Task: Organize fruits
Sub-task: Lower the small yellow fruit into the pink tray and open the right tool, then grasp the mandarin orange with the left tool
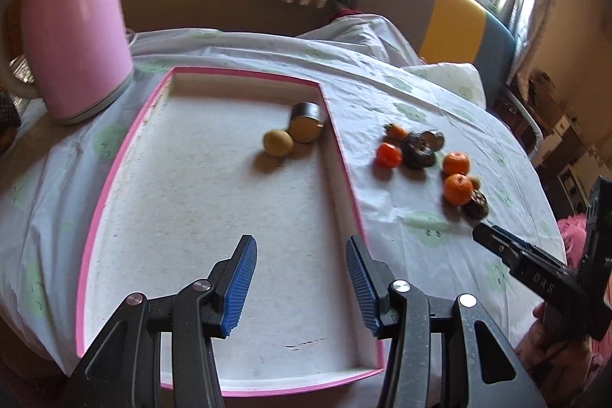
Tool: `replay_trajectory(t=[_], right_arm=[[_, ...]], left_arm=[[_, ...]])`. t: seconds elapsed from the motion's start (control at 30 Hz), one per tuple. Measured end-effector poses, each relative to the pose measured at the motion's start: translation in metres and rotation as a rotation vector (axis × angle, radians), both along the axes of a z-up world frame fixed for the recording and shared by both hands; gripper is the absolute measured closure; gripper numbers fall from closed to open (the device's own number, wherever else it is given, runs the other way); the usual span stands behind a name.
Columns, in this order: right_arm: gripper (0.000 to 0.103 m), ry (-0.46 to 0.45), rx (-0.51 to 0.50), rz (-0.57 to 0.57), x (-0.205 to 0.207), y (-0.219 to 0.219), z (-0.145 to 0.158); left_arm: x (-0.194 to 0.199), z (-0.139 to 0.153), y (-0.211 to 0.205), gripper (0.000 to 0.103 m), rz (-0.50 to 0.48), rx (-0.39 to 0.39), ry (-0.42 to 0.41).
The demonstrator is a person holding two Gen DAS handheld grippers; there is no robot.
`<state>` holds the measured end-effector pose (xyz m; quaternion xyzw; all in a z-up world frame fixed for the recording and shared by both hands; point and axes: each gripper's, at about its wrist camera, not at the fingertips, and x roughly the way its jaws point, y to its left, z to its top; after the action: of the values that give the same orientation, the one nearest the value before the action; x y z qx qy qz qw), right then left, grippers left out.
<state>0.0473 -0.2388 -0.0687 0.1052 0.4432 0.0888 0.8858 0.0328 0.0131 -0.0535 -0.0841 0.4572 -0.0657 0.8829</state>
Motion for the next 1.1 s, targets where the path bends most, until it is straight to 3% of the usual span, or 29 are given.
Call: replay_trajectory(t=[0.4, 0.57, 0.7, 1.1], right_arm=[[0.057, 0.013, -0.024, -0.143, -0.005, -0.053, -0.008], [0.057, 0.019, -0.033, -0.182, -0.006, -0.068, -0.012], [0.057, 0.012, -0.036, -0.204, -0.007, -0.078, -0.01], [0.057, 0.016, -0.022, -0.221, -0.005, -0.094, -0.018]], left_arm=[[0.017, 0.006, -0.066, 0.054, -0.205, -0.022, -0.019], [0.033, 0.0, -0.099, 0.054, -0.269, -0.054, 0.022], [0.05, -0.004, -0.123, 0.054, -0.288, -0.088, 0.044], [0.089, -0.021, -0.173, 0.053, -0.317, -0.081, 0.081]])
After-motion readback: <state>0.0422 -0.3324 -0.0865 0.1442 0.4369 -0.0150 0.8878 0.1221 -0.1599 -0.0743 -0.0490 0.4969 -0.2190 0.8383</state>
